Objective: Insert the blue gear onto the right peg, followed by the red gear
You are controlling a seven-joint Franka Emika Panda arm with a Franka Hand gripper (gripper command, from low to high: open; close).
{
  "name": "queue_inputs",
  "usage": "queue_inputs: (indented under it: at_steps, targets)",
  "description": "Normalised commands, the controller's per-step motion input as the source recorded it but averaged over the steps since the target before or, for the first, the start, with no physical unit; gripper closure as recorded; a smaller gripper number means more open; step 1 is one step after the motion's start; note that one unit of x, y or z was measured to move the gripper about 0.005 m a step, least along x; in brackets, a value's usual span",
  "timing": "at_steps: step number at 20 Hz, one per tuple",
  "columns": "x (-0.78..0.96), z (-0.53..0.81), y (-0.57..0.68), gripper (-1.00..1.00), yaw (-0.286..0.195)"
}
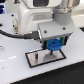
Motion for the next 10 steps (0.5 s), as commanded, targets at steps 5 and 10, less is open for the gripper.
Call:
queue_inputs:
  at_steps: [5,10]
  targets:
    - [0.25,-0.08,-0.09,1.0,0.0]
    - [0.19,0.03,-0.04,1.0,0.0]
